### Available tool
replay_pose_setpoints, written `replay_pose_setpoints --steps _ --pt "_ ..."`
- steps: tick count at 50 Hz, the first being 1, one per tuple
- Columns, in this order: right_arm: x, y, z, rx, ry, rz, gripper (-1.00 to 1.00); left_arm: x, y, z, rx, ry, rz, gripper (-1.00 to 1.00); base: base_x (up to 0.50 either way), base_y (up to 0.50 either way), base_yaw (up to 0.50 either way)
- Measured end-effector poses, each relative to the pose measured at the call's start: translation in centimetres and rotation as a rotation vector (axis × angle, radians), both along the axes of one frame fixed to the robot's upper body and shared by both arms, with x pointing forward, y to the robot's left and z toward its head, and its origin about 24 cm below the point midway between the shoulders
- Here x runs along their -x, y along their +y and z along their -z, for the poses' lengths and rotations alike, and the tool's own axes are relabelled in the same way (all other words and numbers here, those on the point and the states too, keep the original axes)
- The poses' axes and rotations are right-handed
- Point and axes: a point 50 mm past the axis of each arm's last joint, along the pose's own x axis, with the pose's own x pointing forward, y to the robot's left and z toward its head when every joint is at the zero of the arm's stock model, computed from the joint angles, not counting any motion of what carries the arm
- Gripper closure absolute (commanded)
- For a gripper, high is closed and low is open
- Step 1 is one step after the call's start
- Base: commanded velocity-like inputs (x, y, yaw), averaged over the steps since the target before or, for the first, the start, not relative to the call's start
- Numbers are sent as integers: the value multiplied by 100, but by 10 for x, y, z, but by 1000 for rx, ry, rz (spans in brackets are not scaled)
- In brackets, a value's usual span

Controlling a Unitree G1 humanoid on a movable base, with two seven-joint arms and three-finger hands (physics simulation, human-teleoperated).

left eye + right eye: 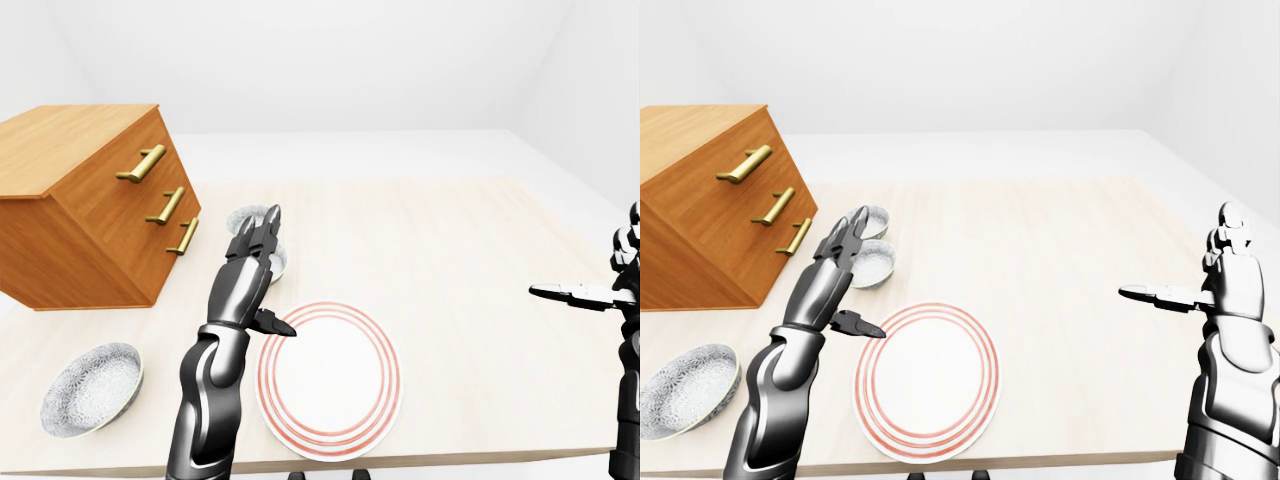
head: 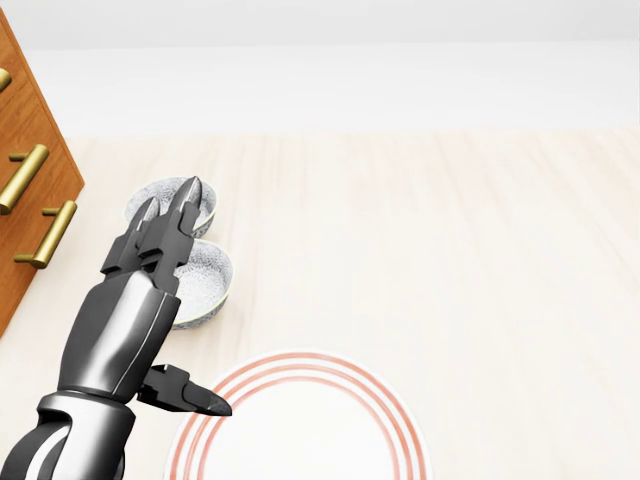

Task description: Put the bowl in the middle on the plate.

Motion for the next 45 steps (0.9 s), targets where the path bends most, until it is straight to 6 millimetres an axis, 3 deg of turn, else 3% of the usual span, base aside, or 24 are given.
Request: replay_pose_setpoints --steps 17,45 --pt "1 0 0 6 2 6 -100 -3 1 2 -12 9 -3 -100 0 0 0" --pt "1 0 1 9 6 5 -100 -25 8 0 -200 73 -32 -100 0 0 0"
